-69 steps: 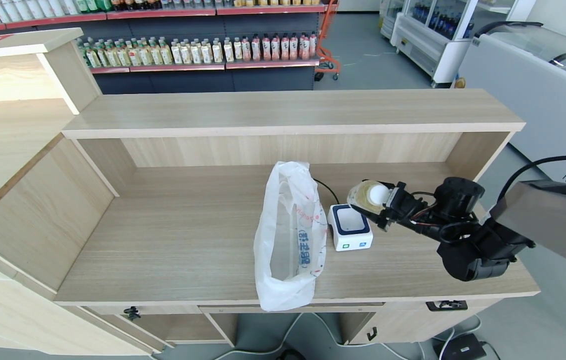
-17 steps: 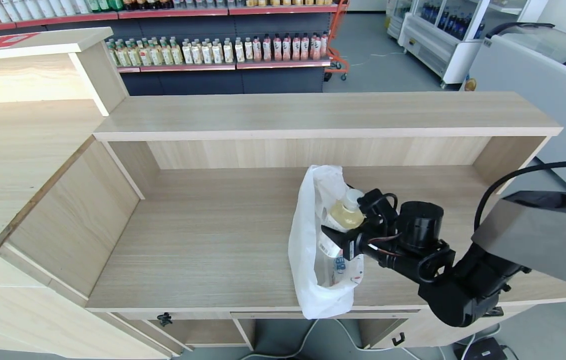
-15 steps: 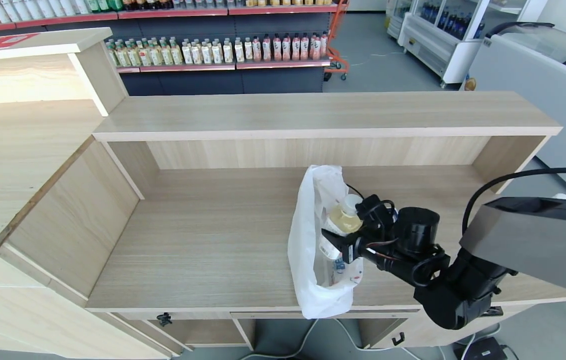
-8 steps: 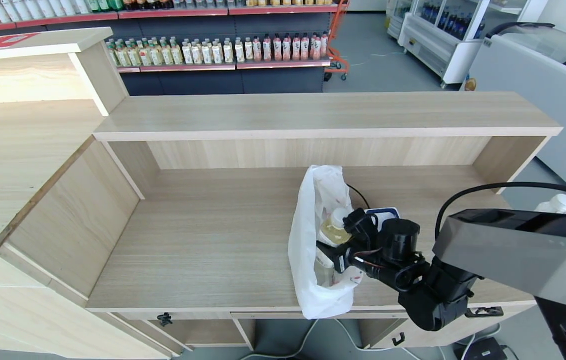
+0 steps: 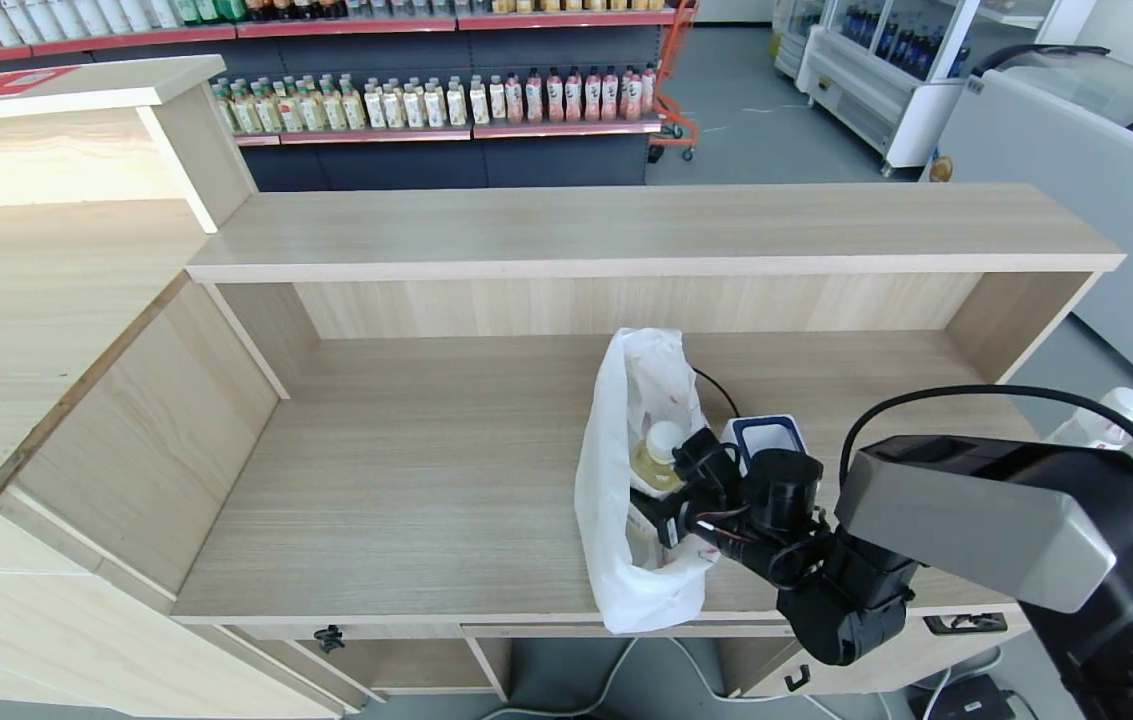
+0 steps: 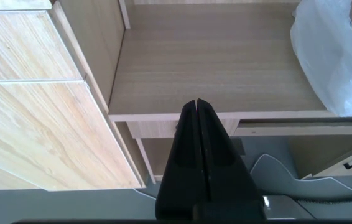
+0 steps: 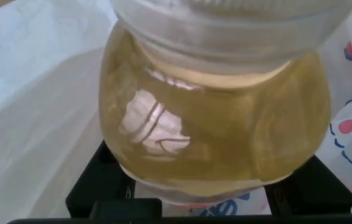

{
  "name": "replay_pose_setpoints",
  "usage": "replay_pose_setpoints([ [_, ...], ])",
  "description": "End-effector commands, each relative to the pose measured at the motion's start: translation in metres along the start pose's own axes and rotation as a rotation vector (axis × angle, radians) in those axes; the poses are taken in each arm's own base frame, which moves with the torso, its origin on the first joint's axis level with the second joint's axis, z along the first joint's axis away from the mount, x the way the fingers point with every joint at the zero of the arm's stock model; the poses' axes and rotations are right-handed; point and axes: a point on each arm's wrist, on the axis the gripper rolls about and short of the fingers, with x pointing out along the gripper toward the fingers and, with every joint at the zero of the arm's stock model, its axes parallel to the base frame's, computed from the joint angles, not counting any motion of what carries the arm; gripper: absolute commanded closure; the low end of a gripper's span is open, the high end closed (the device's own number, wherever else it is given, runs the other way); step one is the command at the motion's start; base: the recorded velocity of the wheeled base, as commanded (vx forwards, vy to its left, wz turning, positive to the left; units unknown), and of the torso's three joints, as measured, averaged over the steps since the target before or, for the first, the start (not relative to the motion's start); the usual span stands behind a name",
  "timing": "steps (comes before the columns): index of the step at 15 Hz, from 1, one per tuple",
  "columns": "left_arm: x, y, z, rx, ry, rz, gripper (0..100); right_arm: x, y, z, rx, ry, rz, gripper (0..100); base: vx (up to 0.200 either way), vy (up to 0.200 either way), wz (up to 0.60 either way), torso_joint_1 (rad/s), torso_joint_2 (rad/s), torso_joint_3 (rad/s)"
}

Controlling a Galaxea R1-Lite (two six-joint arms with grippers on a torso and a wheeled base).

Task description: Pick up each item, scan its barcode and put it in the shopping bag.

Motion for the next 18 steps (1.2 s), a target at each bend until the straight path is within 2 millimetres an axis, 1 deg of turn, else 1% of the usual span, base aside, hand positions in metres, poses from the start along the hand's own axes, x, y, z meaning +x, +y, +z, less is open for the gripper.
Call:
replay_pose_setpoints([
  [1,0.000,0.000,0.000,0.000,0.000,0.000,100,-0.001,0.002,-0.008,0.003,0.026,0.006,0,0.000,0.000,0.00,0.000,0.00,0.000],
  [2,0.000,0.000,0.000,0.000,0.002,0.000,100,-0.001,0.001,-0.003,0.002,0.013,0.003,0,0.000,0.000,0.00,0.000,0.00,0.000],
  [4,0.000,0.000,0.000,0.000,0.000,0.000,100,-0.002,-0.009,0.021,0.010,-0.039,-0.018,0,0.000,0.000,0.00,0.000,0.00,0.000],
  [5,0.000,0.000,0.000,0.000,0.000,0.000,100,-0.011,-0.019,0.046,0.076,-0.084,-0.037,0,0.000,0.000,0.00,0.000,0.00,0.000],
  [6,0.000,0.000,0.000,0.000,0.000,0.000,100,-0.025,-0.025,0.068,0.147,-0.103,-0.048,0,0.000,0.000,0.00,0.000,0.00,0.000],
  [7,0.000,0.000,0.000,0.000,0.002,0.000,100,-0.041,-0.033,0.085,0.191,-0.090,-0.061,0,0.000,0.000,0.00,0.000,0.00,0.000],
  [10,0.000,0.000,0.000,0.000,0.000,0.000,100,-0.093,-0.048,0.124,0.239,0.002,-0.105,0,0.000,0.000,0.00,0.000,0.00,0.000],
  [11,0.000,0.000,0.000,0.000,0.000,0.000,100,-0.107,-0.053,0.134,0.262,-0.016,-0.132,0,0.000,0.000,0.00,0.000,0.00,0.000],
  [12,0.000,0.000,0.000,0.000,0.000,0.000,100,-0.131,-0.061,0.152,0.292,-0.058,-0.177,0,0.000,0.000,0.00,0.000,0.00,0.000],
  [13,0.000,0.000,0.000,0.000,0.000,0.000,100,-0.144,-0.064,0.155,0.297,-0.050,-0.196,0,0.000,0.000,0.00,0.000,0.00,0.000],
  [14,0.000,0.000,0.000,0.000,0.000,0.000,100,-0.181,-0.065,0.164,0.321,-0.006,-0.238,0,0.000,0.000,0.00,0.000,0.00,0.000],
  [15,0.000,0.000,0.000,0.000,0.002,0.000,100,-0.190,-0.064,0.164,0.330,0.013,-0.247,0,0.000,0.000,0.00,0.000,0.00,0.000],
  [16,0.000,0.000,0.000,0.000,0.000,0.000,100,-0.217,-0.065,0.166,0.347,0.048,-0.296,0,0.000,0.000,0.00,0.000,0.00,0.000],
  [18,0.000,0.000,0.000,0.000,0.002,0.000,100,-0.243,-0.067,0.164,0.354,0.053,-0.361,0,0.000,0.000,0.00,0.000,0.00,0.000],
])
